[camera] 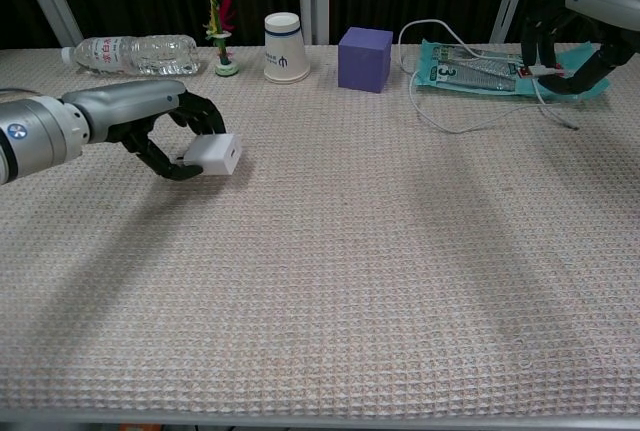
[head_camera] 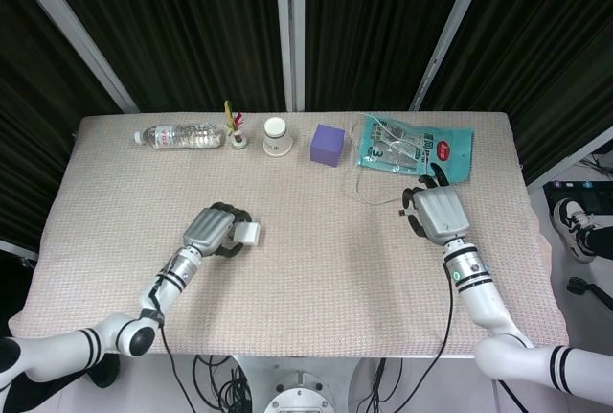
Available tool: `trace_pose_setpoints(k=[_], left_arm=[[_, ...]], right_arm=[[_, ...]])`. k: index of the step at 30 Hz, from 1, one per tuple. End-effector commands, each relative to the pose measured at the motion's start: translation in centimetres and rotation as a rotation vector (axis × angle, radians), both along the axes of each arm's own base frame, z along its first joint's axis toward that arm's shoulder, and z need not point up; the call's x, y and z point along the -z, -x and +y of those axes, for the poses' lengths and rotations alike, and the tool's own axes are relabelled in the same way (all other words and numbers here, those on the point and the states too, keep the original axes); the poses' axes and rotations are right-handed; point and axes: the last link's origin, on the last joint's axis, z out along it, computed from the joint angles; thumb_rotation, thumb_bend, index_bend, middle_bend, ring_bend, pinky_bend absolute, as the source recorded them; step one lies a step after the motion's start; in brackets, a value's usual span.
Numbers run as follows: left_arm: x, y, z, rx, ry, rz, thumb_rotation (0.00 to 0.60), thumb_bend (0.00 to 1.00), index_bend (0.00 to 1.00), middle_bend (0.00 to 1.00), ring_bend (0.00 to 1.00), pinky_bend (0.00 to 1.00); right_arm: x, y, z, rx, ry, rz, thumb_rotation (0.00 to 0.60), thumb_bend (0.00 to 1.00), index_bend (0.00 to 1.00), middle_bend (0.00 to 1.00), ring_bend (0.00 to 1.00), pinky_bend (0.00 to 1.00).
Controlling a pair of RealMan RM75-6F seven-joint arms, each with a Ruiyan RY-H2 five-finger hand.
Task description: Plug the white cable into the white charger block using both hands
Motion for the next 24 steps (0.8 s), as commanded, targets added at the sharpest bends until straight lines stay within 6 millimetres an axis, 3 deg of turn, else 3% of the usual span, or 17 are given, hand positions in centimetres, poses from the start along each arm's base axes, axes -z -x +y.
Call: trace_pose_setpoints(k=[1,17,24], left_arm=[[-1.1,-1.2,0.4,-0.006,-0.036,0.000,0.600,0.35,0.48,0.45,0.24,0.22],[-4.4,-8.8,-0.2,-0.018,-0.158,0.060,0.600,0.35,0.48,0.45,0.26,0.26],[-4.7,-11.3,-1.0,0.001,-0.179,0.086,0.600,0.35,0.48,0.45,0.26,0.26]], right_arm=[[0.6,-1.4,-0.1,-0.014,-0.035,-0.031,0.600,0.32,0.57,0.53,0.22,0.04],[5.8,-10.6,-1.5,-0.028,-0.153,-0.116,0.600,0.32,0.58,0.53,0.23,0.05],[7.2,-13.3,-1.4,-0.006,-0.150,-0.153,0.600,0.32,0.58,0.54,0.23,0.05]])
